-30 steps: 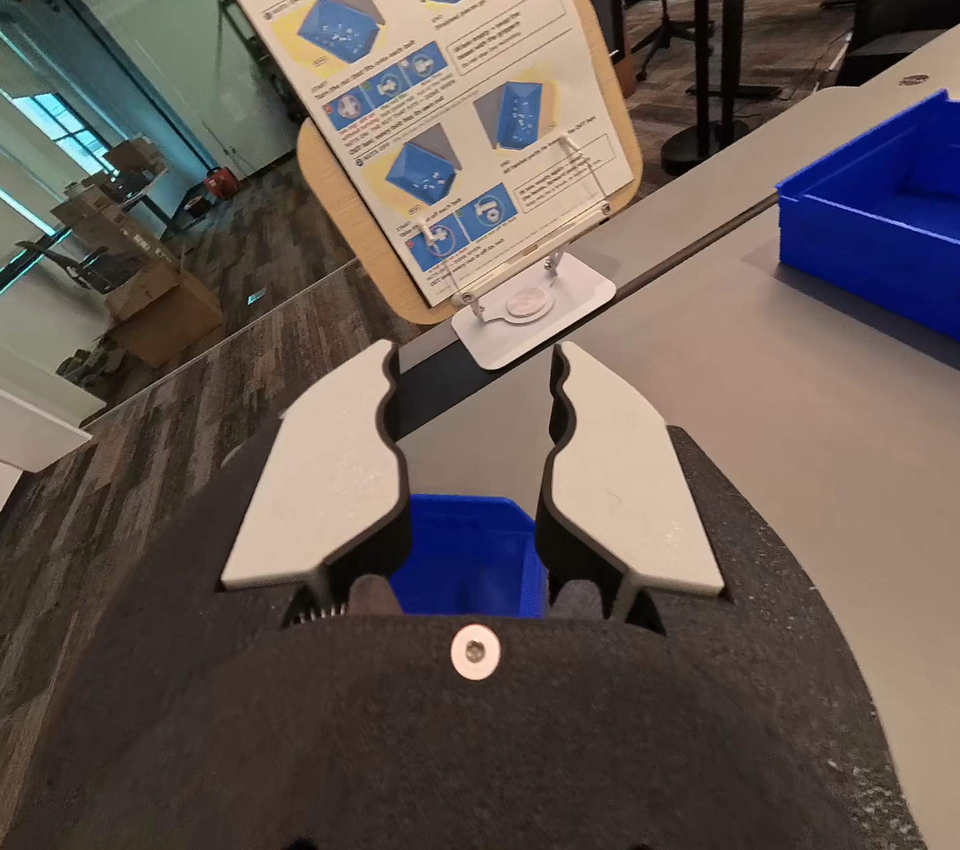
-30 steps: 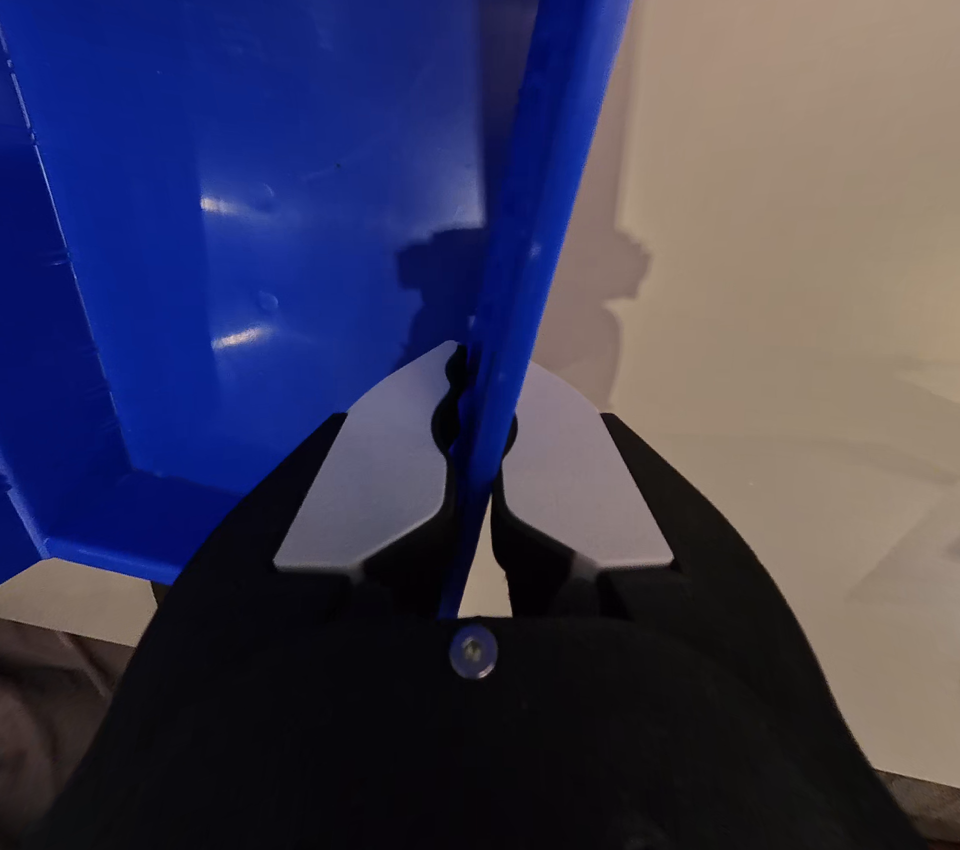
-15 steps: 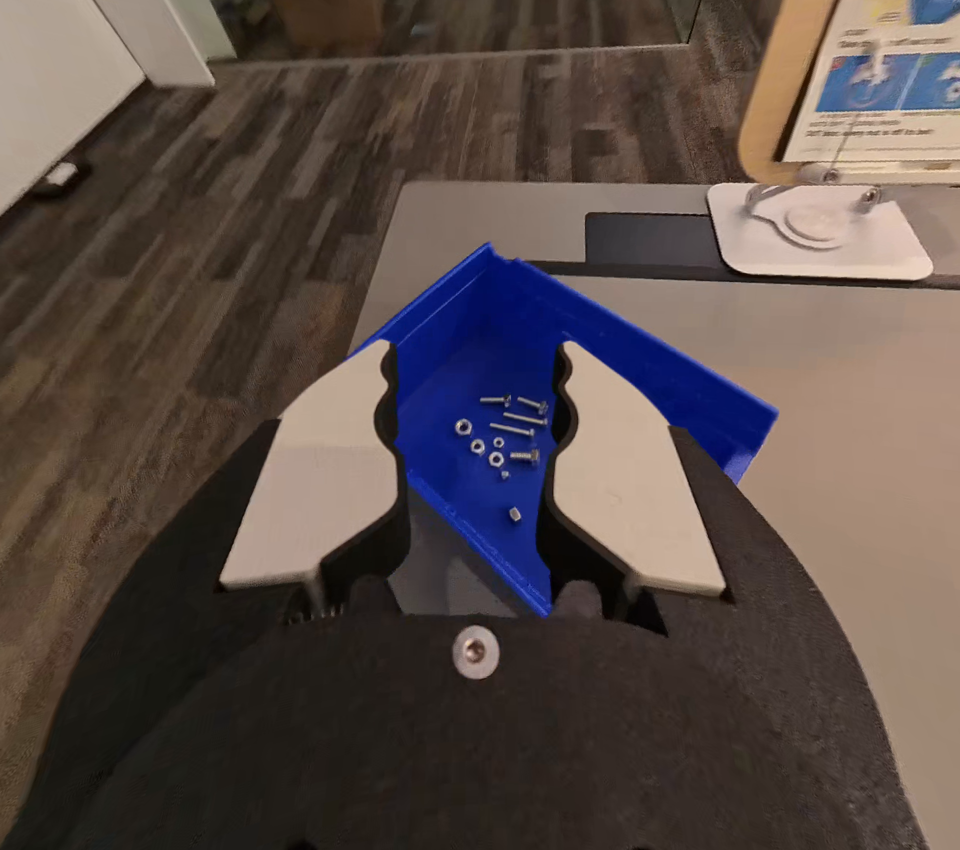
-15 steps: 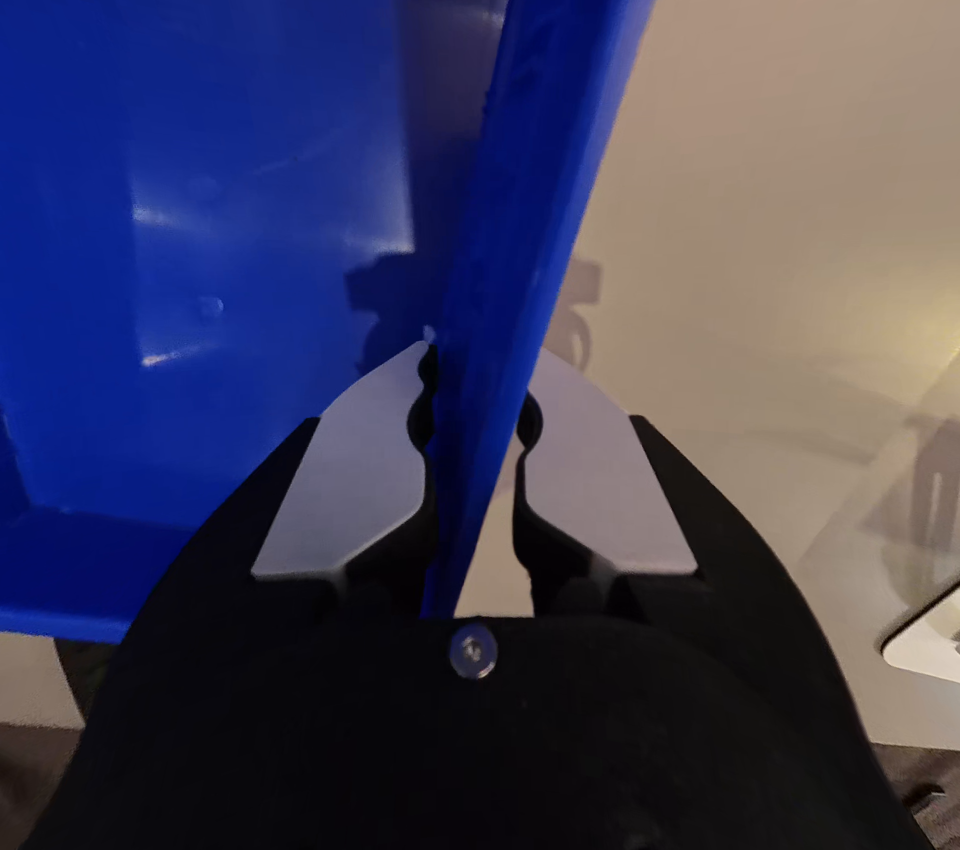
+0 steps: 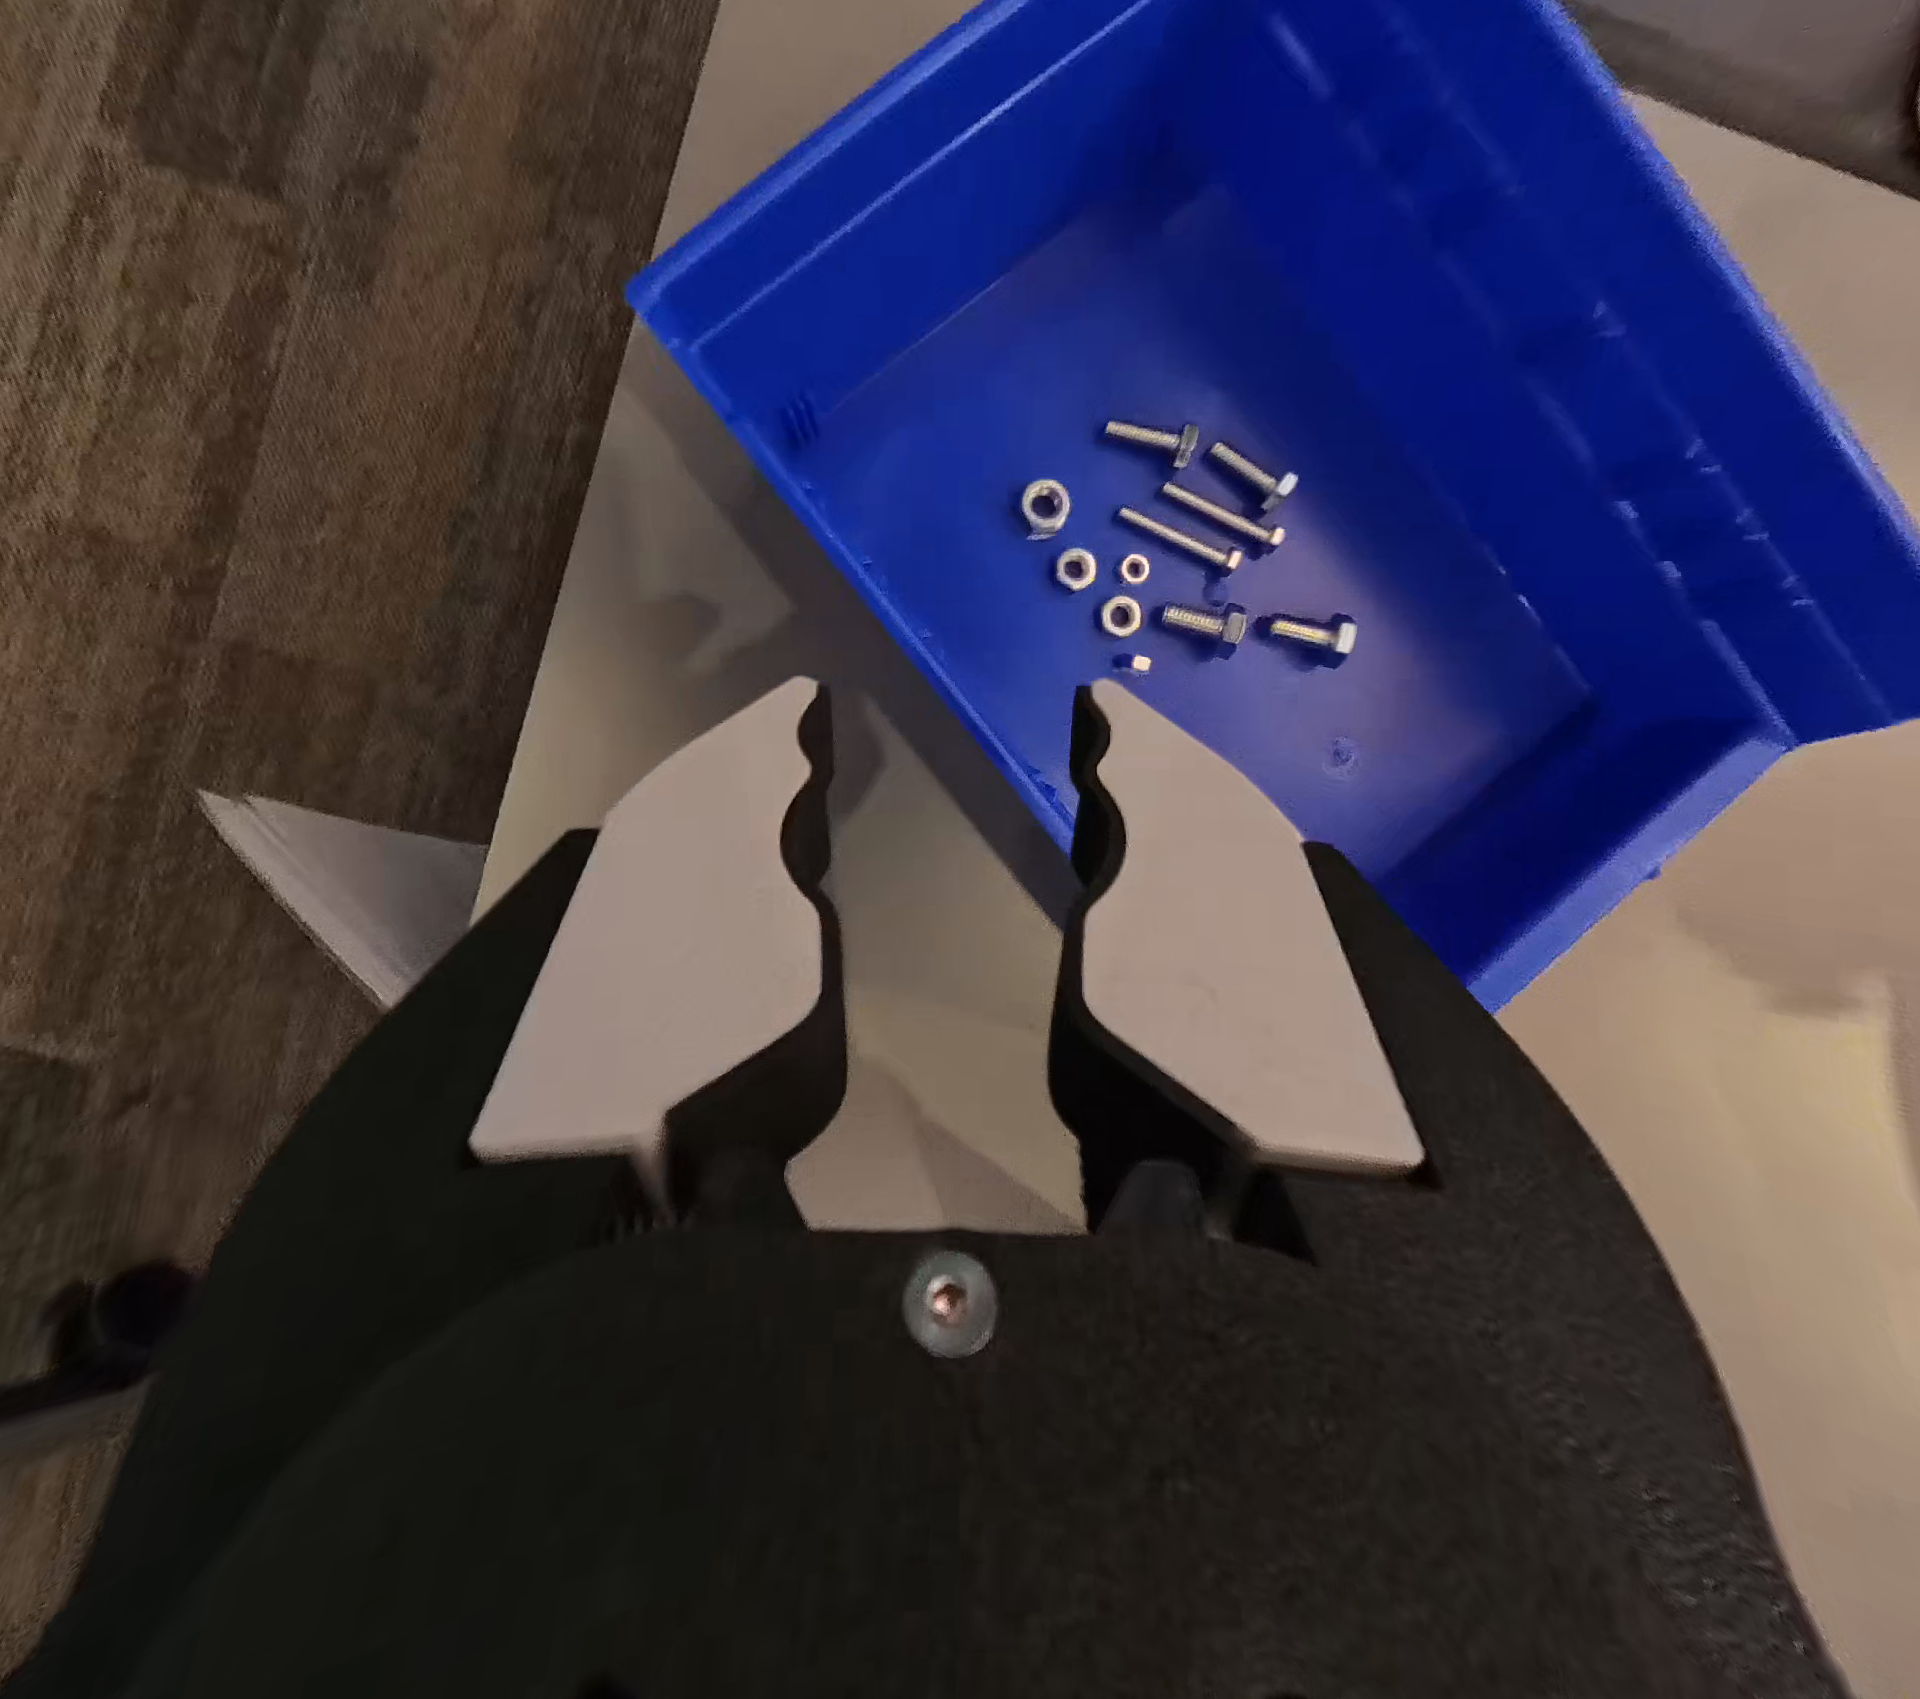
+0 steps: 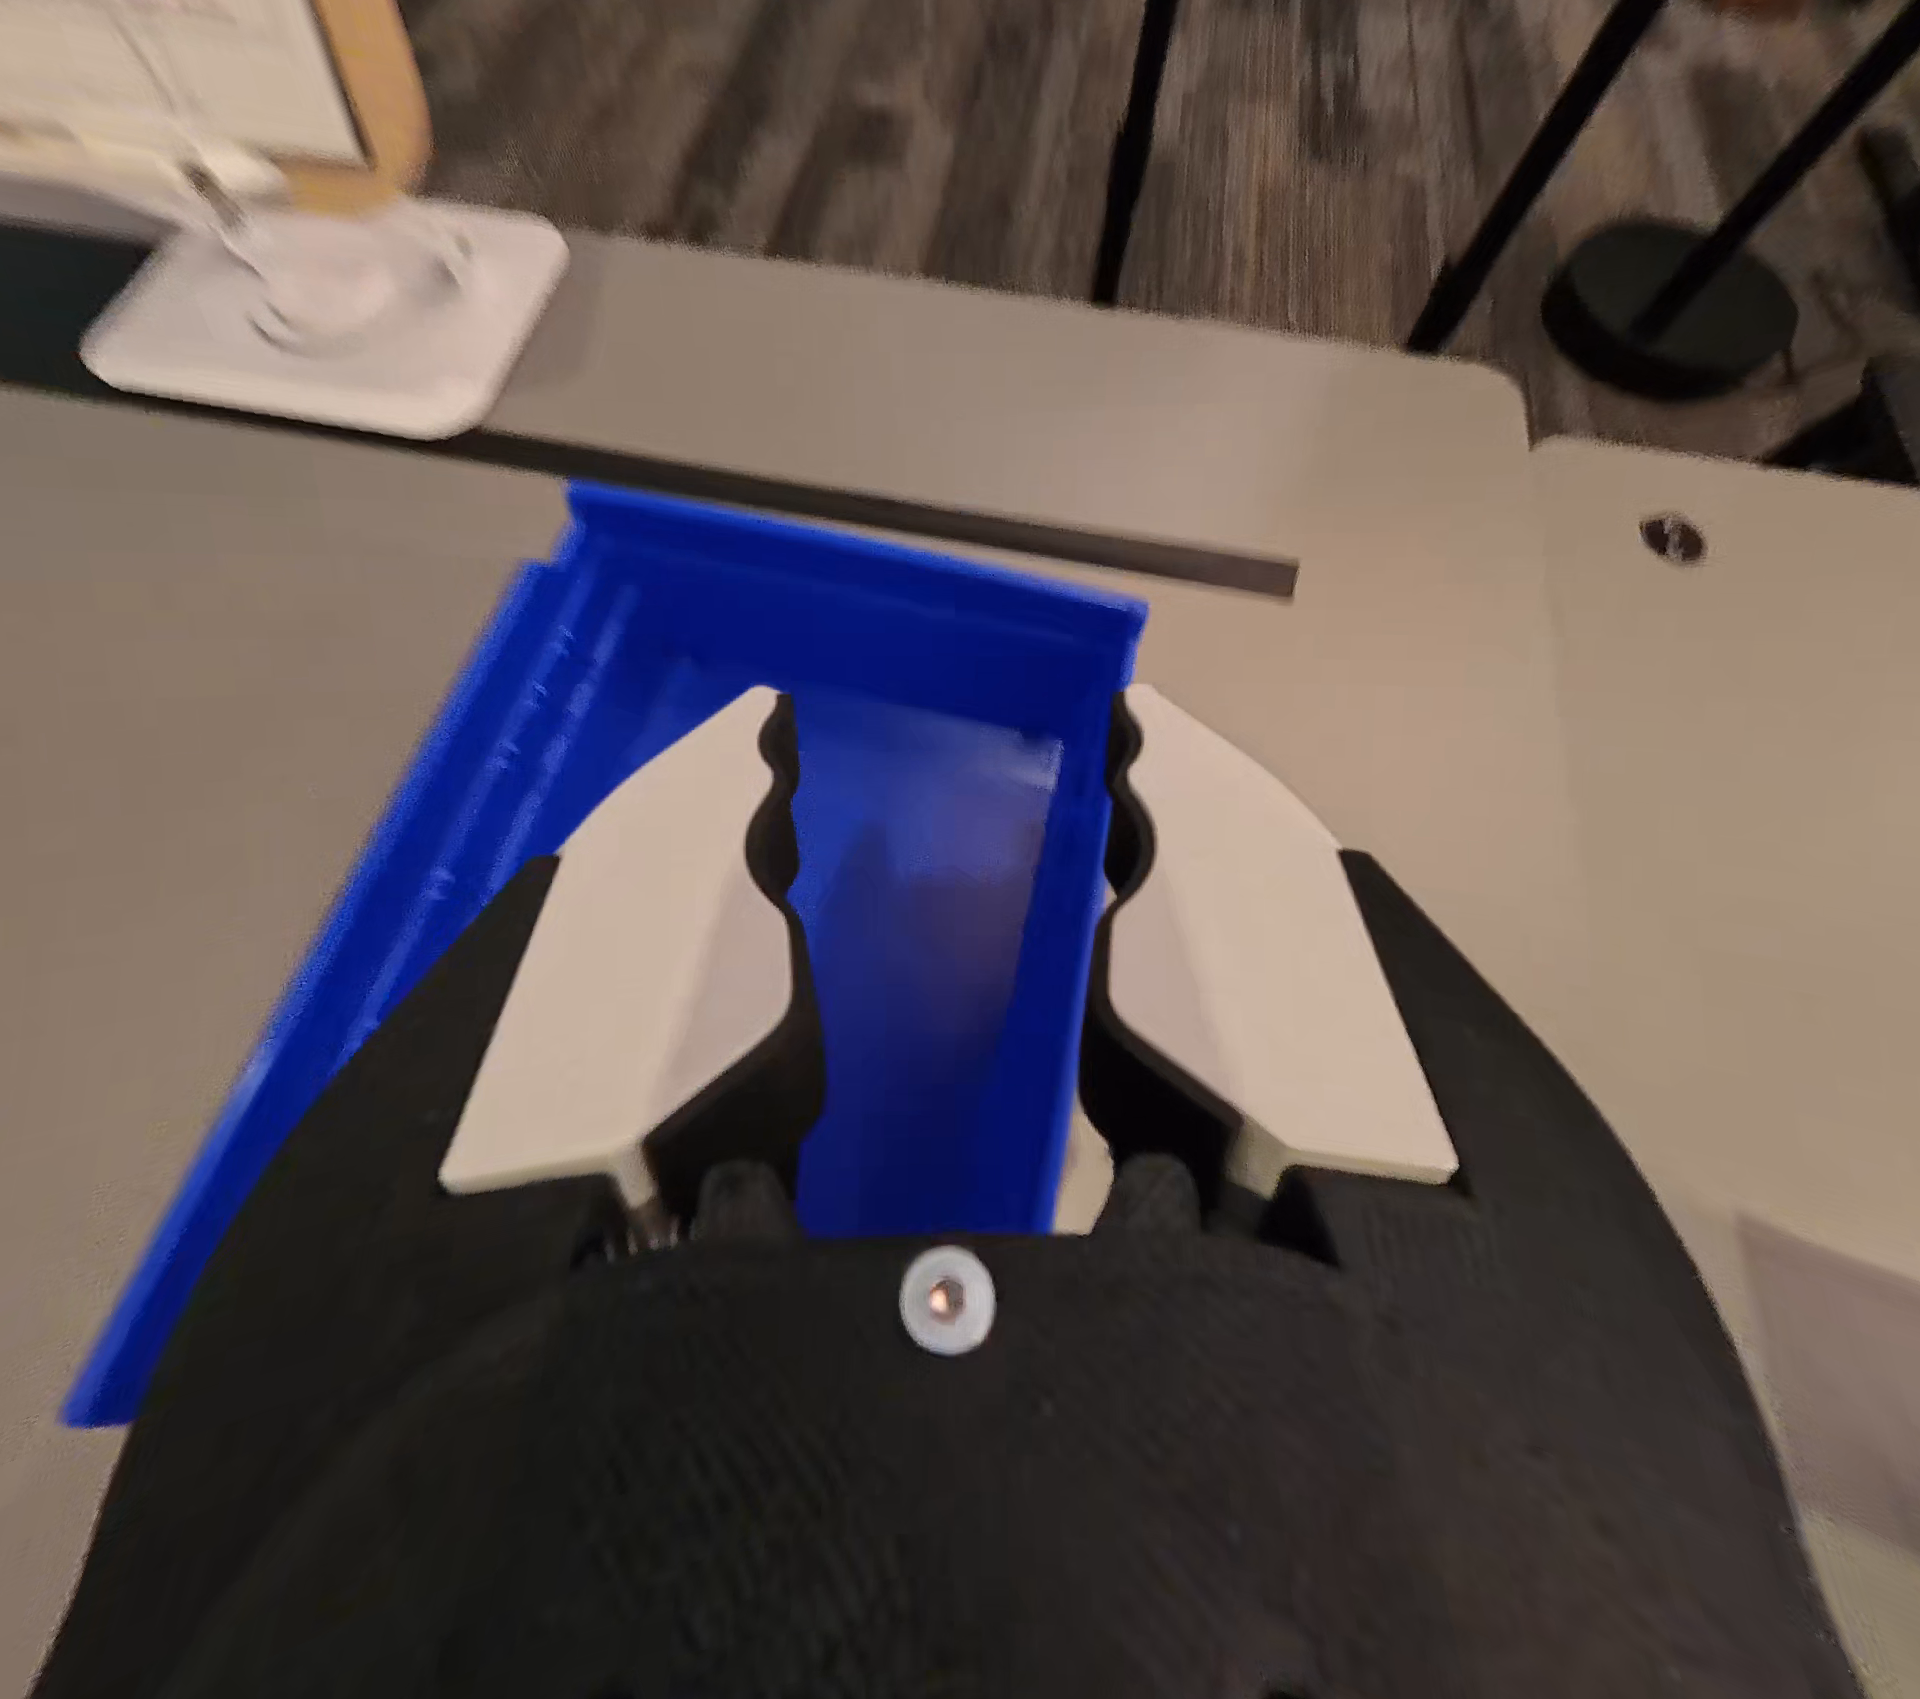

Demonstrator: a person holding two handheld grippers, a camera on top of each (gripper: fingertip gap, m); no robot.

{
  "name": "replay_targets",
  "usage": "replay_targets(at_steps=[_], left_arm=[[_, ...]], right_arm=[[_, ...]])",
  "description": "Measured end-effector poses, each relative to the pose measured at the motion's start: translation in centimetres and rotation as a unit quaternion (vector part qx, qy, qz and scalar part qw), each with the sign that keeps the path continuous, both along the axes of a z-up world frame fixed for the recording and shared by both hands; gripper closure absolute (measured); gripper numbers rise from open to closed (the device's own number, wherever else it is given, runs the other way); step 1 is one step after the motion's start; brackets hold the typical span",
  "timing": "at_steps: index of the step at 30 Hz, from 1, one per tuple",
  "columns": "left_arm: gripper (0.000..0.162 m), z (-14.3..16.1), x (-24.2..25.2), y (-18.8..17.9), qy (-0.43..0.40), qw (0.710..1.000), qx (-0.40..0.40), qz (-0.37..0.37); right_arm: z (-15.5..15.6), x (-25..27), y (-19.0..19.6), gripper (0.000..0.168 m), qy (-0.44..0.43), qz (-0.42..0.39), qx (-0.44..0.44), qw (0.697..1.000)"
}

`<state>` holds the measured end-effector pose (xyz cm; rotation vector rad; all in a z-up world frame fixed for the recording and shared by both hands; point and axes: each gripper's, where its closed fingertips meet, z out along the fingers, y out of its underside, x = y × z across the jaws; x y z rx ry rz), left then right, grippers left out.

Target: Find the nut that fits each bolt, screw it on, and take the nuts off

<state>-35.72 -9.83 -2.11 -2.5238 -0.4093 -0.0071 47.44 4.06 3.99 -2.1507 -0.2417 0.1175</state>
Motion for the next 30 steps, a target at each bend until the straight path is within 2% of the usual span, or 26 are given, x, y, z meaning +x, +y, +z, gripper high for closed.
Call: replay_targets(at_steps=[5, 8, 11, 13, 17, 20, 25, 30], left_arm=[[0.112, -2.5, 0.3, -0.2, -0.030, 0.998, -0.049, 0.004], [0.115, -4.5, 1.3, -0.5, -0.040, 0.994, -0.103, -0.014], [0.111, -6.3, 2.2, -0.8, -0.031, 0.986, -0.163, -0.036], [0.115, -6.6, 3.2, -0.4, -0.052, 0.984, -0.166, -0.040], [0.112, -6.7, 3.0, -0.1, -0.022, 0.982, -0.185, -0.043], [0.113, -6.6, 3.1, 0.9, -0.013, 0.982, -0.176, -0.064], [0.128, -6.5, 4.5, 3.6, -0.020, 0.983, -0.147, -0.111], [0.140, -6.7, 7.3, 6.1, 0.033, 0.969, -0.156, -0.189]], right_arm=[[6.3, -2.3, -0.8, 0.119, 0.018, 0.000, 0.131, 0.991], [8.1, -2.3, -1.3, 0.126, -0.021, -0.039, 0.183, 0.982], [7.9, -2.9, -1.6, 0.131, -0.090, -0.045, 0.183, 0.978], [7.3, -3.4, -1.6, 0.132, -0.111, -0.039, 0.170, 0.978], [5.9, -5.7, -0.9, 0.133, -0.055, 0.008, 0.146, 0.988], [5.2, -6.6, -0.2, 0.133, -0.060, 0.023, 0.136, 0.989], [4.1, -8.3, 0.2, 0.133, -0.095, 0.042, 0.116, 0.988], [3.2, -9.7, 0.6, 0.134, -0.114, 0.059, 0.100, 0.987]])
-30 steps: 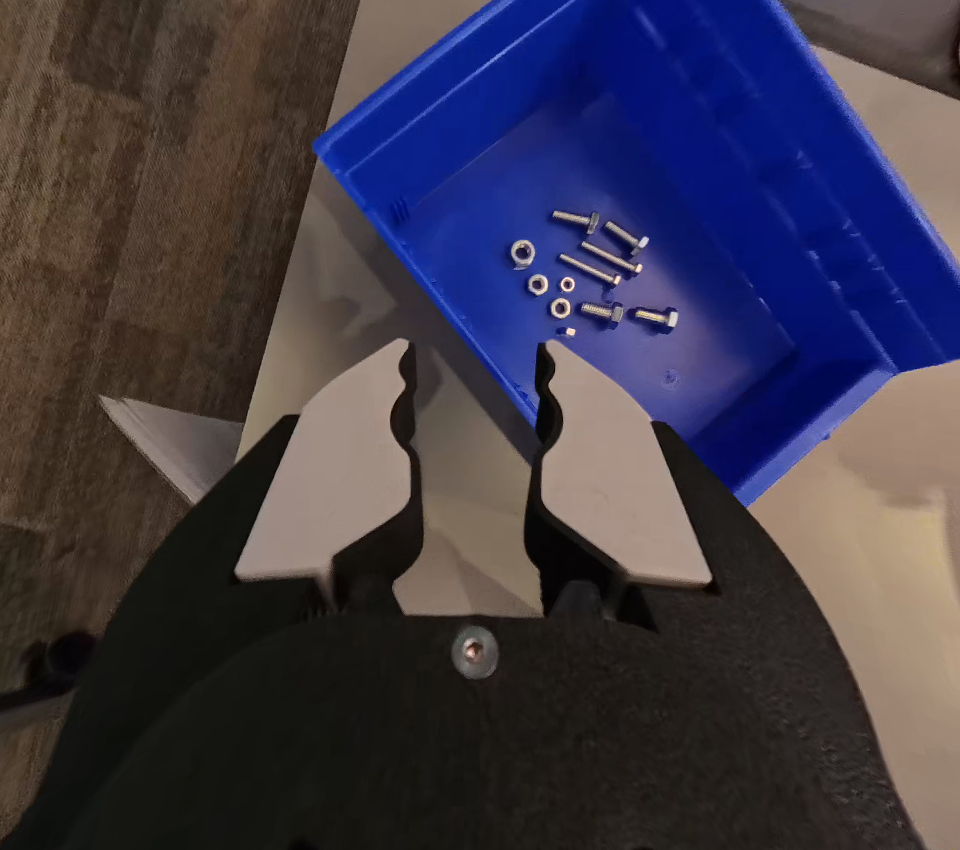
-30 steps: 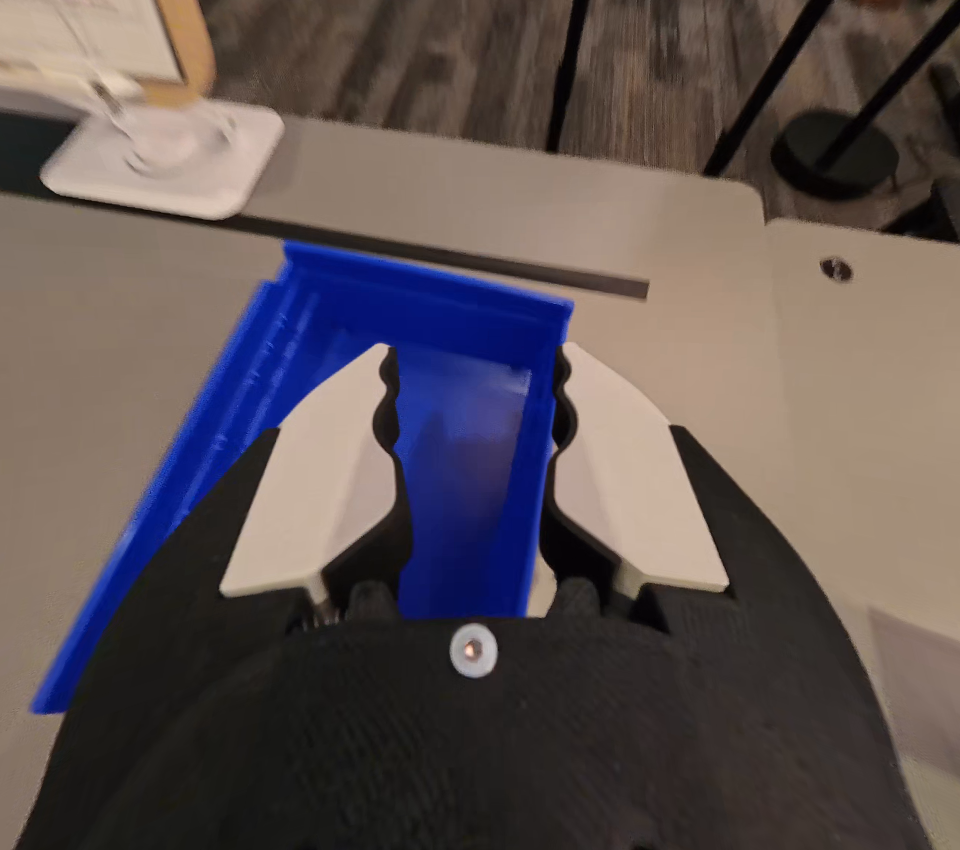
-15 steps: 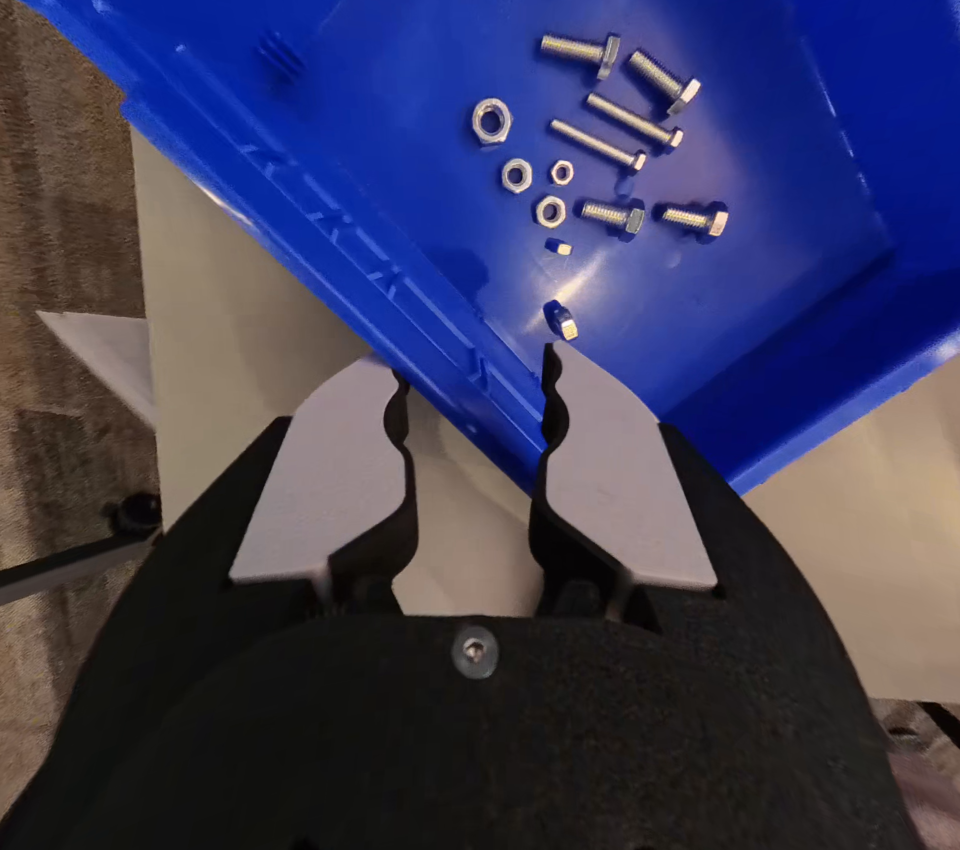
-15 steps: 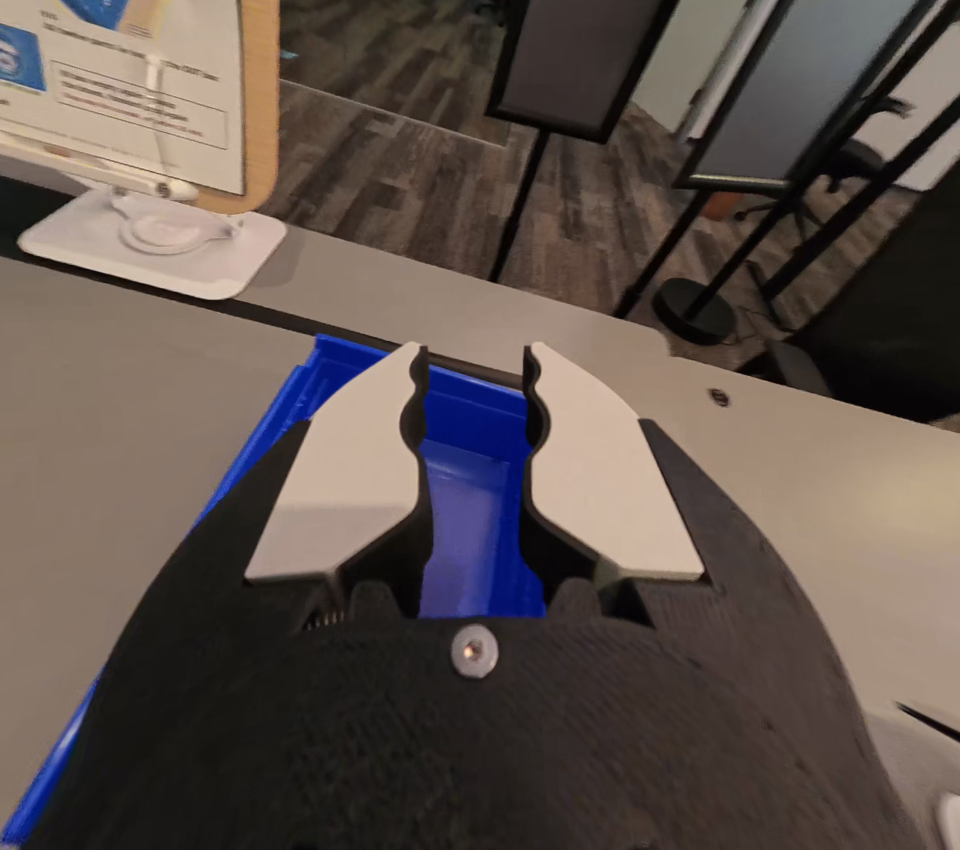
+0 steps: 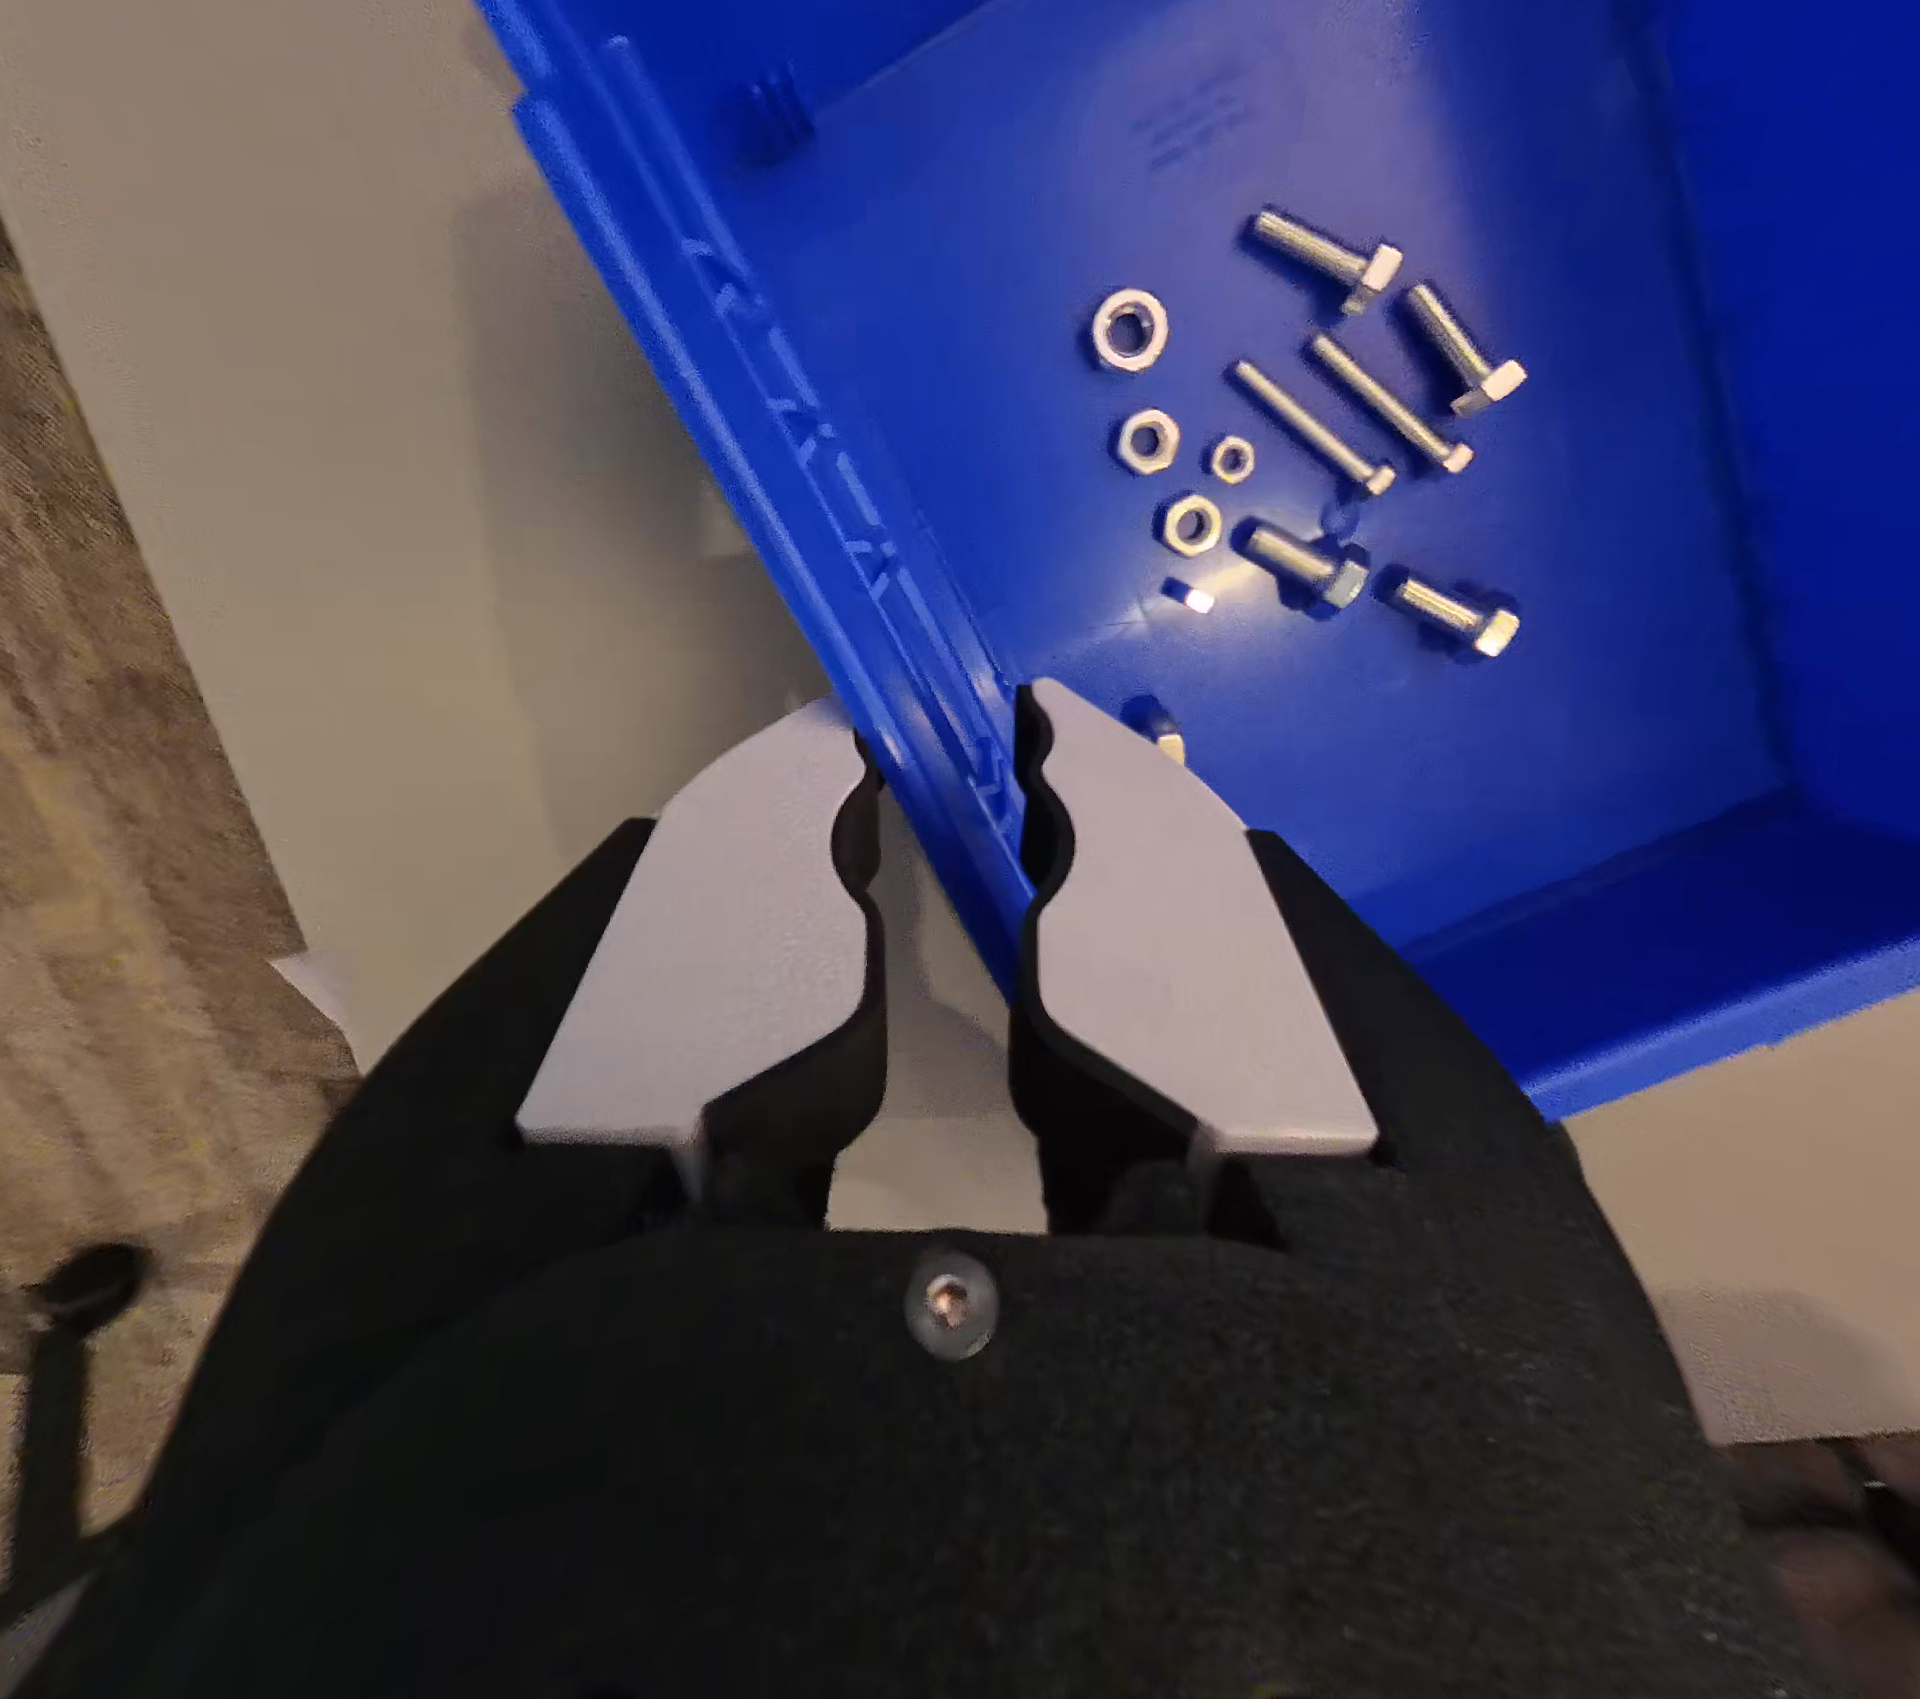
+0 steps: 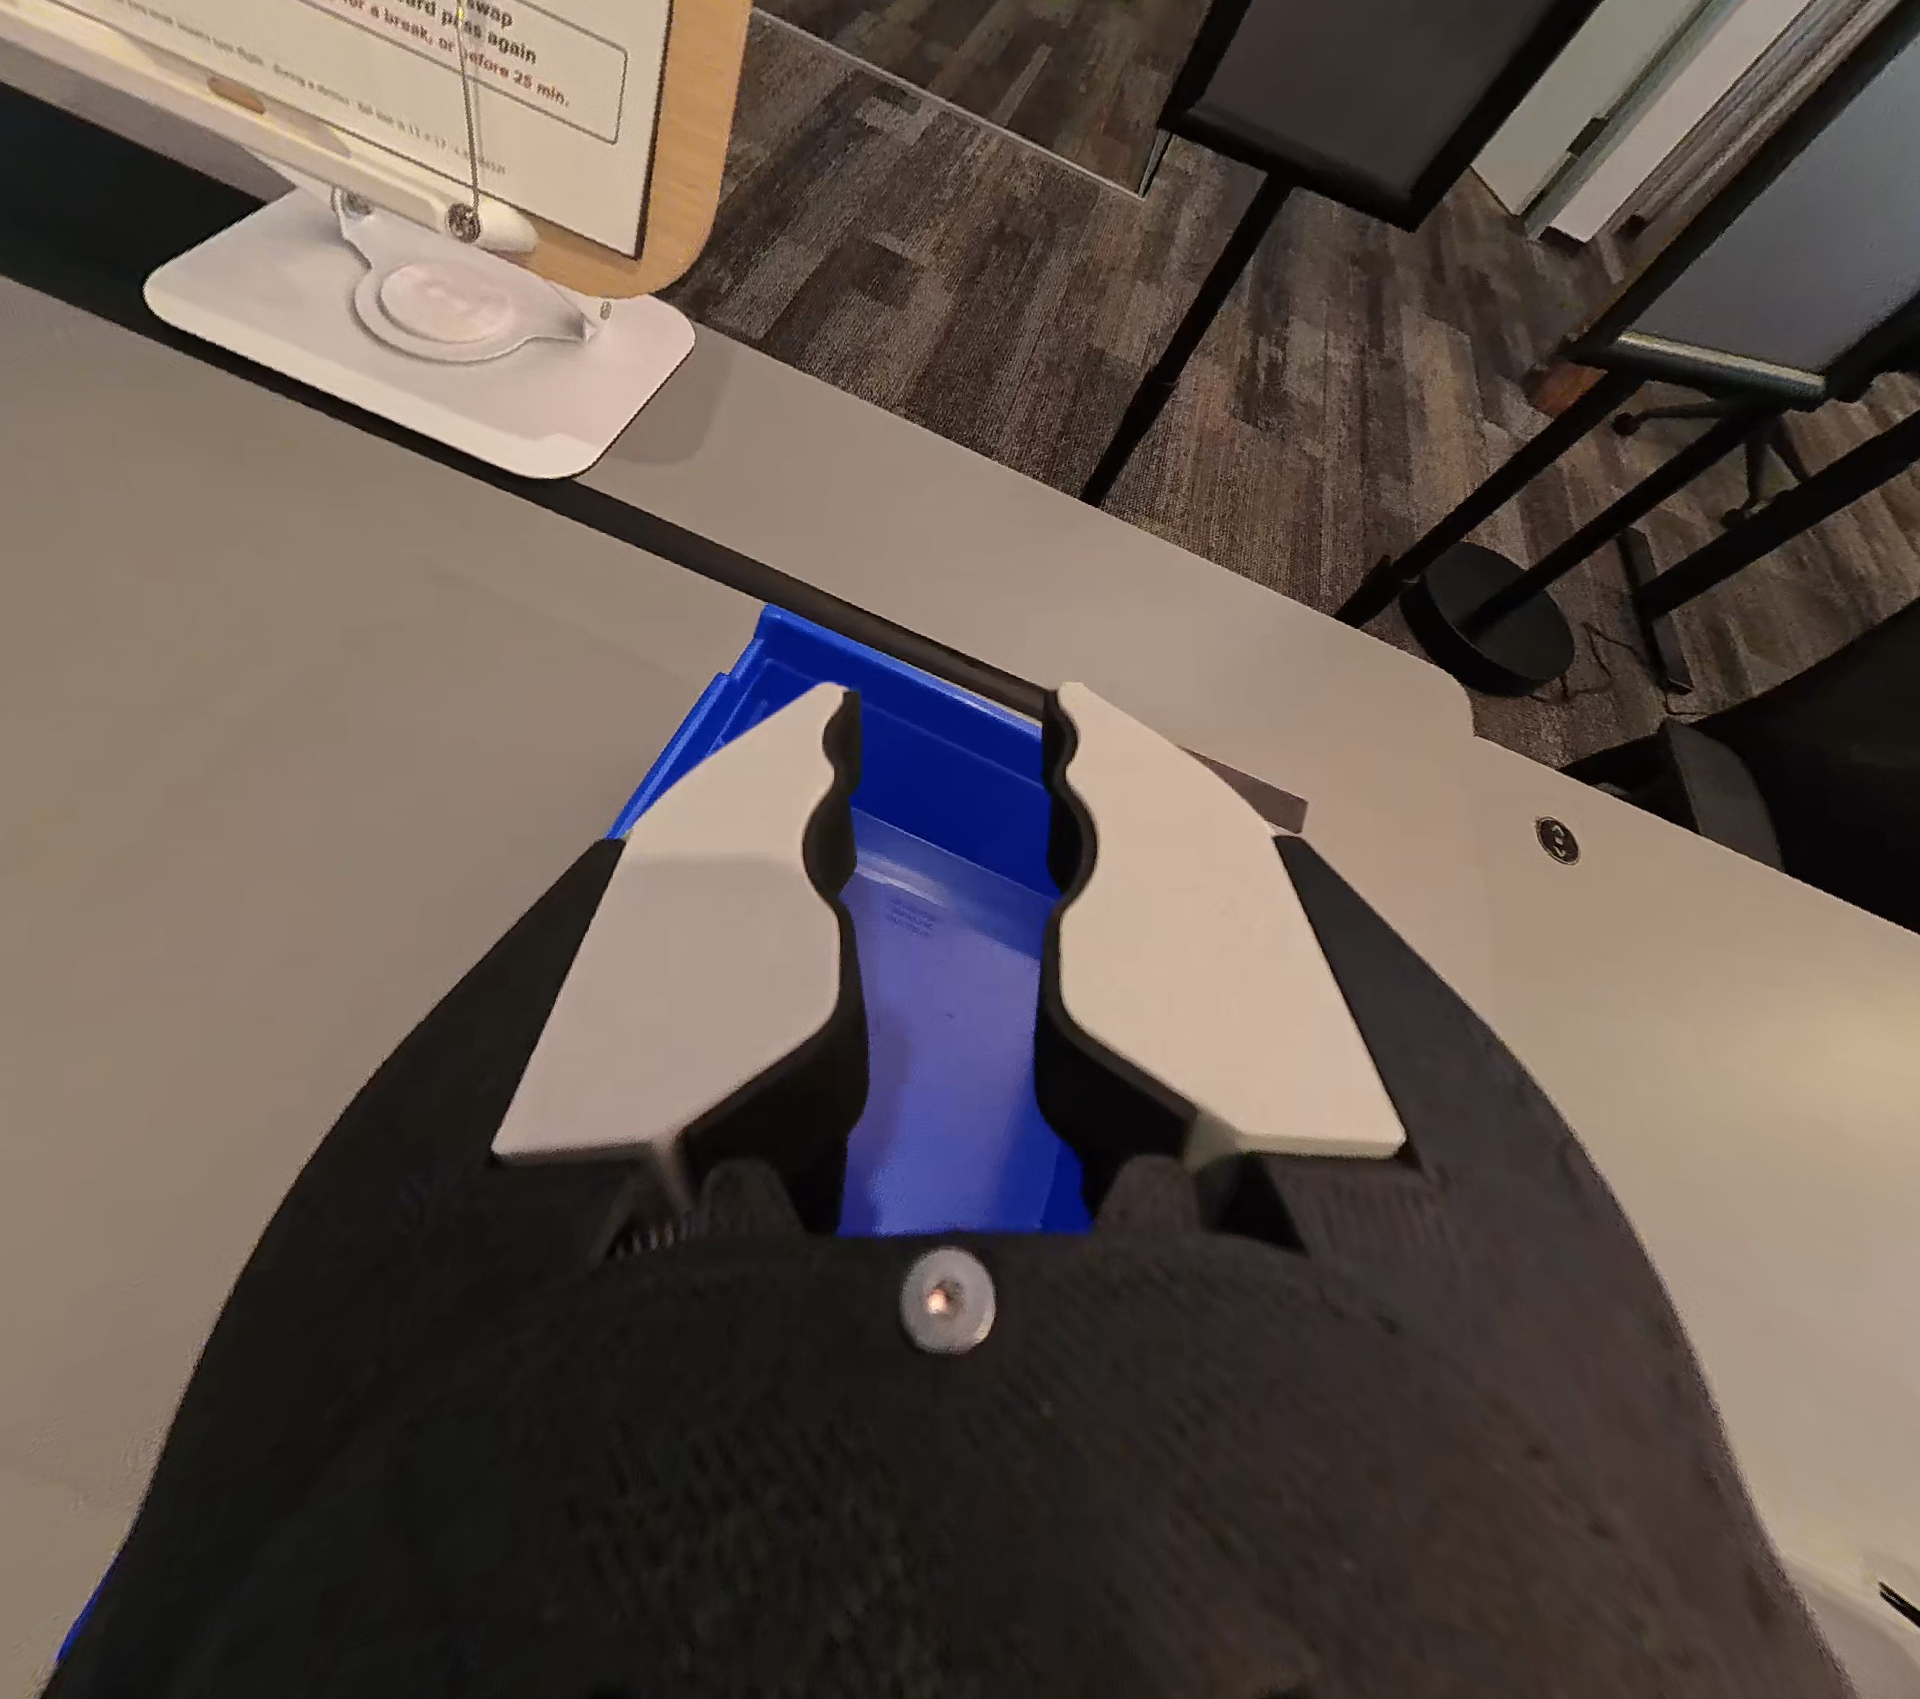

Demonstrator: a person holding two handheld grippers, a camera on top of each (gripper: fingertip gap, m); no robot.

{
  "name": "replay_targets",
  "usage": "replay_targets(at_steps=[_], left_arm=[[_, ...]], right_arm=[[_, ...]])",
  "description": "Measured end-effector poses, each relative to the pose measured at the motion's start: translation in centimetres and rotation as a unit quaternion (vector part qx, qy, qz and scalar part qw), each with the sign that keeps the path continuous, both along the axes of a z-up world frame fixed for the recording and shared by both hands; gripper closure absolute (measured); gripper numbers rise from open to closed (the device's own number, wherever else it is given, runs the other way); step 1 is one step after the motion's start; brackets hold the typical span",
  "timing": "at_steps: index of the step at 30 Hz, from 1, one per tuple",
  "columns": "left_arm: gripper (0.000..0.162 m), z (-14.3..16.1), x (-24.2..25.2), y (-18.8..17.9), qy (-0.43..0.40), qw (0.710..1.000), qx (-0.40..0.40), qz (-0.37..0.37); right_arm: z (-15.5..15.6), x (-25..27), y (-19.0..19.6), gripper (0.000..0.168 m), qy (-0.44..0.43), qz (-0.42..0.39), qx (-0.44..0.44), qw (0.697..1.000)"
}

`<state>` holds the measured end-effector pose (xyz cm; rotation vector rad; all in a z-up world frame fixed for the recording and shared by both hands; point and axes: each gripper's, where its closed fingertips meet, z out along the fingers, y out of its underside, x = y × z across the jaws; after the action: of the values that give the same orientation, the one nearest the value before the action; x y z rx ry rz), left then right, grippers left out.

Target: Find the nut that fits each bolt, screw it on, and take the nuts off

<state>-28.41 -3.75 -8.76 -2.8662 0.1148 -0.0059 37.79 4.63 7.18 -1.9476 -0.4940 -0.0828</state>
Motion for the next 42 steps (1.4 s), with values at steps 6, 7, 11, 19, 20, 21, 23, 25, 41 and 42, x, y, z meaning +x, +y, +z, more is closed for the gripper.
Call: replay_targets(at_steps=[6, 7, 11, 19, 20, 21, 23, 25, 41, 42], left_arm=[[0.151, -0.1, 3.5, 1.9, 0.035, 0.995, 0.003, -0.097], [0.151, -0.1, 3.7, 2.1, 0.042, 0.993, 0.006, -0.109], [0.152, 0.0, 3.2, 2.9, 0.037, 0.993, 0.024, -0.110], [0.154, 0.0, -1.2, 2.1, 0.009, 0.998, 0.037, -0.039], [0.155, 0.0, -1.4, 2.2, 0.008, 0.999, 0.040, -0.035], [0.155, 0.0, -1.4, 2.3, 0.003, 0.998, 0.045, -0.036], [0.155, 0.0, -1.2, 2.6, 0.001, 0.998, 0.049, -0.038], [0.155, 0.1, -1.2, 2.9, 0.008, 0.998, 0.051, -0.035], [0.146, 17.4, 3.3, 1.8, -0.123, 0.904, 0.407, -0.051], [0.146, 18.2, 4.0, 1.8, -0.130, 0.892, 0.427, -0.067]], right_arm=[[-1.1, -1.0, 0.6, 0.135, -0.015, 0.011, -0.017, 1.000], [-1.3, -1.1, 0.7, 0.135, -0.018, 0.013, -0.020, 1.000], [-2.0, -1.9, 1.0, 0.135, -0.032, 0.023, -0.029, 0.999], [-3.8, -2.5, 1.6, 0.135, -0.050, 0.033, -0.055, 0.997], [-3.9, -2.5, 1.6, 0.135, -0.052, 0.033, -0.058, 0.996], [-4.1, -2.6, 1.7, 0.135, -0.053, 0.033, -0.060, 0.996], [-4.4, -2.7, 1.8, 0.135, -0.057, 0.033, -0.064, 0.996], [-4.4, -2.8, 1.8, 0.135, -0.062, 0.032, -0.063, 0.996], [2.8, -2.0, 1.1, 0.105, -0.006, 0.006, 0.130, 0.991], [3.5, -2.1, 0.8, 0.104, 0.001, 0.012, 0.149, 0.989]])
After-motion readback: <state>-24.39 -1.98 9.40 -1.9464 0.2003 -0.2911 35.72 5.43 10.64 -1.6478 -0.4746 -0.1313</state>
